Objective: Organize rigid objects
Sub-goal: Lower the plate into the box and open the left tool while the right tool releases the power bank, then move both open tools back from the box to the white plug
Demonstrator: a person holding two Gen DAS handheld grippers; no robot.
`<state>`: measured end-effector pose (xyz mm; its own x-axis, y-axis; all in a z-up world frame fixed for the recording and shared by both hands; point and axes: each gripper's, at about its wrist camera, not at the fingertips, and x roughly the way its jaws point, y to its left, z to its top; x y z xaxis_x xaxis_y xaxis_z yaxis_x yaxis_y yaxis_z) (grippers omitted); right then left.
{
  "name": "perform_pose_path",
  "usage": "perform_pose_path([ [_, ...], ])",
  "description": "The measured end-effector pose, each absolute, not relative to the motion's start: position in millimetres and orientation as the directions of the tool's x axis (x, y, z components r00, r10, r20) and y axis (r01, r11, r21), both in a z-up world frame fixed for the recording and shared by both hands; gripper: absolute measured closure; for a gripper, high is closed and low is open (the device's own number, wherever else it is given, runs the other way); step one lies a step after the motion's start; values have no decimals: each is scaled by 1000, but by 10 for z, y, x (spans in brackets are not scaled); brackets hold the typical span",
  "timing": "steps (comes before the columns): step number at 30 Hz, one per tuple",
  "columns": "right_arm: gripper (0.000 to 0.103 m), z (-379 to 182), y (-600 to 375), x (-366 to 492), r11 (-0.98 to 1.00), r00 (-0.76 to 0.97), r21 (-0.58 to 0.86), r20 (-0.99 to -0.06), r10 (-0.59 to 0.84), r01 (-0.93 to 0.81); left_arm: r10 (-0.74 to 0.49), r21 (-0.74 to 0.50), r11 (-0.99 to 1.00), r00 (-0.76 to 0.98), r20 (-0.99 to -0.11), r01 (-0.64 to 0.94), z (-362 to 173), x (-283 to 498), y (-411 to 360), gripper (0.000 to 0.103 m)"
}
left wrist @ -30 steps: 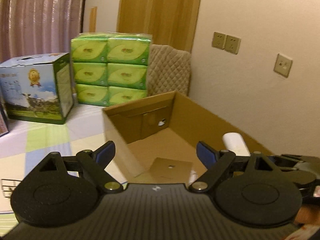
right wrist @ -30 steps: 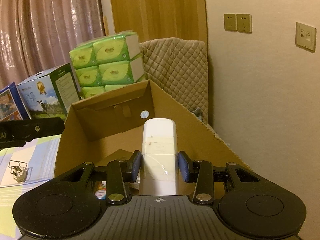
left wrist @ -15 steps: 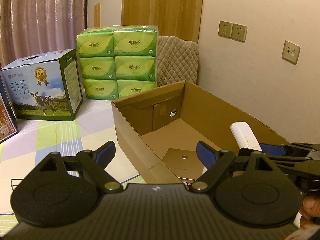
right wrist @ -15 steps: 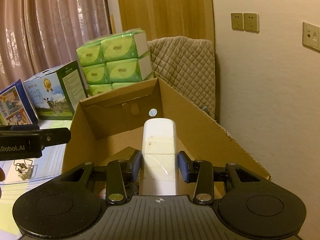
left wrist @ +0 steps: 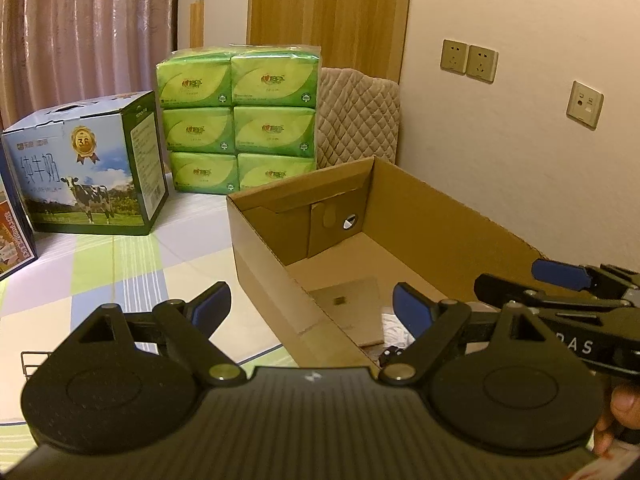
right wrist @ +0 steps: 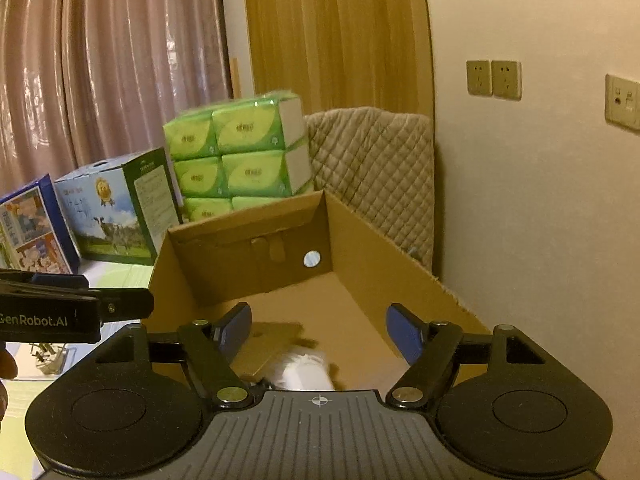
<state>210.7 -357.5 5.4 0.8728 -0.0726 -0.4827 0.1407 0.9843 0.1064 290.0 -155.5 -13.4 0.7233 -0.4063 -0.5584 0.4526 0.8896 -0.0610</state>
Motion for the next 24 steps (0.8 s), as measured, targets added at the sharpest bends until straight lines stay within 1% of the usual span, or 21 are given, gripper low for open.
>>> perform_pose_path([
  [6,31,26,-3593,2135,983,861,115,-504,-68,145,-405,-68,892,726,-556,446,-125,2903,-1523,18],
  [16,31,8,-3567,2157,984,858,109,-509,-65,139,-401,-67,895,728,-557,441,-129,2906,-1492,18],
  [24,31,60,-3502,2143,981,882,139,-468,-57,138,-365,-57,916,762,-535,398,-75,2859,-1227,18],
])
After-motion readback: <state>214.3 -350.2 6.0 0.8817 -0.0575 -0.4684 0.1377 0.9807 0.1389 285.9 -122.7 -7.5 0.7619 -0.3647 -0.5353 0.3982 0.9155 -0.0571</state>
